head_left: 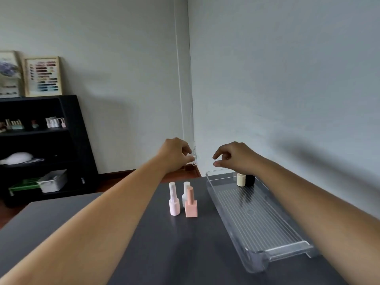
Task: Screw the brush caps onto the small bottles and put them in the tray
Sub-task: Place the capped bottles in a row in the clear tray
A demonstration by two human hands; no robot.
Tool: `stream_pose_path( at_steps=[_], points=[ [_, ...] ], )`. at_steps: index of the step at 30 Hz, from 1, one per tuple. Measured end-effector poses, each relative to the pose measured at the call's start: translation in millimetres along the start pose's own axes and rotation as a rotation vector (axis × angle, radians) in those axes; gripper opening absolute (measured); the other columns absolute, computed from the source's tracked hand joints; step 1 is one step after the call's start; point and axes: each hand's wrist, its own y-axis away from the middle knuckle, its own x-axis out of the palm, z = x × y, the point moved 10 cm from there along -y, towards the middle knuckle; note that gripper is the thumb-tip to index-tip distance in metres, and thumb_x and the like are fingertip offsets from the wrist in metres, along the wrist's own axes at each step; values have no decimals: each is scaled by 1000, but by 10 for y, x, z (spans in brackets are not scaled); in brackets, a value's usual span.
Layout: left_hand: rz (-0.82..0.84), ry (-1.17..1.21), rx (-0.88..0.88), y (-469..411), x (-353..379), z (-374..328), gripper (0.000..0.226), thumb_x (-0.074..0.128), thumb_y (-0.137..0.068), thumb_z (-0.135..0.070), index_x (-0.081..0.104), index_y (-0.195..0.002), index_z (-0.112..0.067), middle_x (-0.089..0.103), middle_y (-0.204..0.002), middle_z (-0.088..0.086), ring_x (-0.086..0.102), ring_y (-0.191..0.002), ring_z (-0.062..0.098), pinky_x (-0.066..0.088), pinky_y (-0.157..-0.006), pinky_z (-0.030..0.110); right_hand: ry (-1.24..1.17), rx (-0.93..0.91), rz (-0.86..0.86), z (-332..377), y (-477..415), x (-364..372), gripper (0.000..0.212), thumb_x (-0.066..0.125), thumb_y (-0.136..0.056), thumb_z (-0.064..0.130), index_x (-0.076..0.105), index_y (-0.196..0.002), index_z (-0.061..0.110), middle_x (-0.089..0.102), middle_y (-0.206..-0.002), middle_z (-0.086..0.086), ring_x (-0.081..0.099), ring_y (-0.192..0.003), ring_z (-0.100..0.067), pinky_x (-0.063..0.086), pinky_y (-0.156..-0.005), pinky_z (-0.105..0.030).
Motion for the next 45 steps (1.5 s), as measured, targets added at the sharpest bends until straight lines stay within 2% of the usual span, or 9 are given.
stream_pose_path(
  at_steps=[6,9,12,18,23,26,32,38,45],
  points=[
    [105,22,-44,522,-103,460,27,74,-77,-31,70,-99,-16,61,-85,-5,57,-79,11,40,-63,15,47,-58,168,537,82,613,26,72,-76,41,69,-96,24,56,-74,10,54,-67,-4,35,-57,-19],
    [166,22,-57,657,16,593,29,74,-76,-33,68,-101,-18,60,-87,-5,57,-80,10,43,-69,17,74,-66,191,649,105,772,28,72,-77,42,69,-96,22,53,-73,12,51,-66,-2,34,-56,-19],
    [176,11,-58,736,110,683,25,73,-77,-29,68,-100,-19,61,-88,-5,59,-83,12,46,-76,22,107,-48,210,674,124,904,27,72,-77,39,69,-98,20,52,-75,14,54,-73,-8,40,-61,-22],
    [124,83,-42,750,120,723,7,71,-80,-15,68,-86,-16,63,-80,-4,57,-75,11,47,-73,21,122,-54,219,705,109,1027,19,68,-82,26,70,-96,14,53,-77,10,54,-80,-12,37,-59,-19],
    [146,87,9,665,-36,578,7,70,-80,-15,71,-87,-14,72,-84,2,61,-74,9,51,-79,22,111,-89,218,783,82,790,15,69,-82,24,71,-93,15,63,-86,2,59,-83,-13,41,-64,-21],
    [116,76,64,543,-223,339,8,71,-79,-17,72,-87,-14,69,-78,-2,61,-72,7,51,-77,21,90,-89,175,785,43,435,4,69,-82,22,71,-85,21,66,-78,8,63,-80,-10,44,-65,-21],
    [65,121,129,231,-300,-197,4,72,-80,-22,70,-83,-23,64,-71,-15,57,-66,-5,40,-59,2,129,-55,69,572,-19,-171,4,65,-83,21,69,-81,23,65,-75,13,64,-82,-10,47,-67,-24],
    [52,119,139,-14,133,-475,9,67,-83,-18,71,-90,-16,67,-83,-3,60,-78,10,47,-74,19,202,-3,46,111,-83,-238,6,64,-80,21,70,-79,21,70,-86,3,61,-82,-15,42,-58,-24],
    [95,84,93,-267,764,-373,10,62,-83,-15,70,-89,-13,65,-81,-3,60,-80,15,52,-78,29,307,29,73,-437,-272,6,14,65,-81,22,71,-93,20,66,-93,4,58,-88,-16,46,-74,-30]
  ],
)
